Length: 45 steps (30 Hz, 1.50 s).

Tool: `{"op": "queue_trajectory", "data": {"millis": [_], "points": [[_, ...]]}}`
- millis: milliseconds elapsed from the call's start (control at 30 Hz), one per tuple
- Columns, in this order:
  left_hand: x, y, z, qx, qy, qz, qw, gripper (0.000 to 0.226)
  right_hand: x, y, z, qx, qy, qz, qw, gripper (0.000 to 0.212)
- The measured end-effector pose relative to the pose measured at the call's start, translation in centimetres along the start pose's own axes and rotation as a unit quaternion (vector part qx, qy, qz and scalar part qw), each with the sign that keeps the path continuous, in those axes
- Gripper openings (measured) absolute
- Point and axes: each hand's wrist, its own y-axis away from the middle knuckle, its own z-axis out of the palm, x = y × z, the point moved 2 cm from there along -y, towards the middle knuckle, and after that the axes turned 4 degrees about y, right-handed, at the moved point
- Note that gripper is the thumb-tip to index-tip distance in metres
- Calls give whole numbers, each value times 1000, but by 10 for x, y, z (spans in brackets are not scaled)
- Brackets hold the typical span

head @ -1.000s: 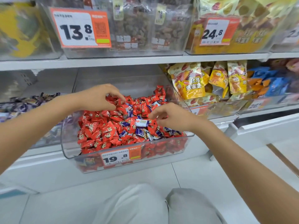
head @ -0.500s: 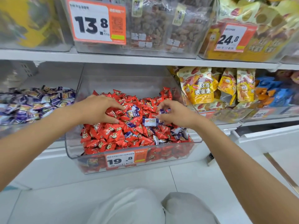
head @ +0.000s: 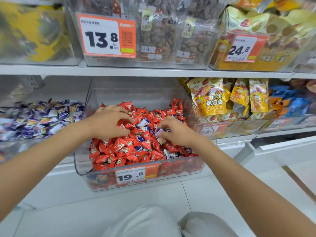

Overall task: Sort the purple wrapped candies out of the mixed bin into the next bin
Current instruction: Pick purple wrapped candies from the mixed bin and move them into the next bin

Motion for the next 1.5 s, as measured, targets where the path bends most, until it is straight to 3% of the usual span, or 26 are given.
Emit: {"op": "queue_trajectory", "data": {"millis": [100, 167, 233, 333, 433, 500, 600, 767, 867, 933, 967, 1033, 1100, 1133, 1233, 1333, 1433, 1500], "points": [[11, -12, -12, 66, 42, 17, 997, 32, 10, 7, -25, 64, -92, 30, 993, 9], [24, -30, -14, 55, 47, 38, 997, 26, 11, 14, -37, 85, -125, 35, 988, 20], [40, -47, -9, 4, 0, 30, 1000, 32, 9, 19, -44, 90, -134, 33, 986, 32], [55, -64, 1, -42, -168, -43, 984, 60, 12, 24, -48, 81, -145, 33, 986, 32], [63, -70, 4, -48, -202, -62, 976, 56, 21, 29, -49, 60, -130, 46, 989, 27], [61, -70, 4, -55, -154, -35, 986, 45, 25, 33, -48, 58, -142, 44, 987, 28], [54, -59, -2, -20, 1, 16, 1000, 22, 24, 37, -48, 76, -180, 30, 980, 29], [37, -40, -11, 23, 222, 23, 974, 15, 17, 33, -43, 103, -210, 21, 972, 23], [27, -38, -14, 48, 260, 15, 964, 11, 10, 23, -40, 144, -183, 30, 972, 23], [24, -40, -14, 40, 239, 16, 970, 20, 4, 14, -35, 168, -160, 29, 972, 22], [23, -41, -13, 33, 236, 15, 971, 20, 3, 7, -28, 143, -134, 20, 980, 21], [24, -41, -10, 14, 249, 15, 968, 14, 2, -2, -6, 28, -19, -7, 999, 26], [22, -39, -6, -3, 253, 27, 967, 4, 9, -4, 12, -45, 101, -10, 994, 35], [22, -38, -4, -8, 245, 37, 969, 3, 13, -3, 13, -38, 107, -6, 994, 35], [22, -37, 0, -15, 241, 45, 969, 20, 17, 4, -3, 27, -17, 22, 999, 20], [35, -38, 8, -59, 170, 58, 982, 39, 18, 14, -21, 53, -47, 44, 997, 28], [48, -48, 16, -69, 6, 68, 995, 27, 17, 23, -26, 53, -34, 46, 997, 35], [51, -54, 12, -67, 30, 47, 996, 15, 20, 27, -30, 70, -56, 51, 995, 29]]}}
